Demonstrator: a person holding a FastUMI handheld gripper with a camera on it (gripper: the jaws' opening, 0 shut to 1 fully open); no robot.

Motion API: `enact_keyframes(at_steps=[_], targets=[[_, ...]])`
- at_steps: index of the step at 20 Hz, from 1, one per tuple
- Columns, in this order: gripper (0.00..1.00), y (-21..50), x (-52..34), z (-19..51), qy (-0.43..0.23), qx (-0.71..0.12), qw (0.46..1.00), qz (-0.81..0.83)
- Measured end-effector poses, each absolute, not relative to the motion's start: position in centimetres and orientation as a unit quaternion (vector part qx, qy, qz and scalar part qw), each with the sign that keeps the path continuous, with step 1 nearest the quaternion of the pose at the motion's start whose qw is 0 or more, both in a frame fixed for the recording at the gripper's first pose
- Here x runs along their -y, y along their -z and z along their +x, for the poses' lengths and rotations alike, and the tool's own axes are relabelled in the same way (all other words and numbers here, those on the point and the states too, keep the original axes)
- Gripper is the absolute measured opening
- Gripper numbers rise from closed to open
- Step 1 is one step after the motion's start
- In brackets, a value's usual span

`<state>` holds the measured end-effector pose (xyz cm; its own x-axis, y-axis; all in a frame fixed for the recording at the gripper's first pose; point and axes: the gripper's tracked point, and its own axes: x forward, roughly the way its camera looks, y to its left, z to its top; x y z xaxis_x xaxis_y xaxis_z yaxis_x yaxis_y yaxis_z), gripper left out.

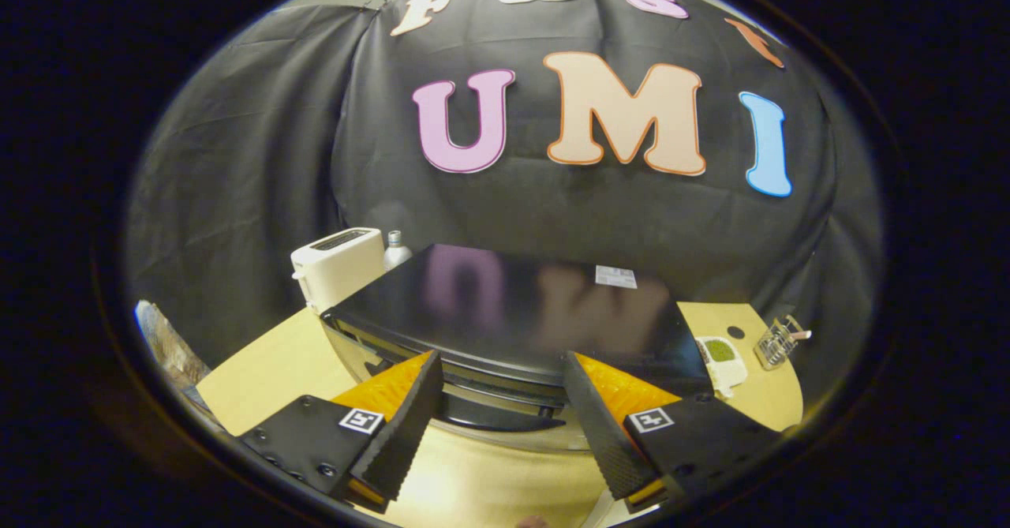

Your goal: Open the toaster oven, put the food inside, and close the toaster oven door.

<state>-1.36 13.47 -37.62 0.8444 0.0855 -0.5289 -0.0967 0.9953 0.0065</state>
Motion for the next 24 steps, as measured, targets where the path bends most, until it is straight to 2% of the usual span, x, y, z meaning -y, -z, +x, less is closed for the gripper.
enact_keyframes(at_steps=[24], targets=[[0.97, 43.4, -16.1, -13.8, -0.131, -0.385, 0.913, 0.025]])
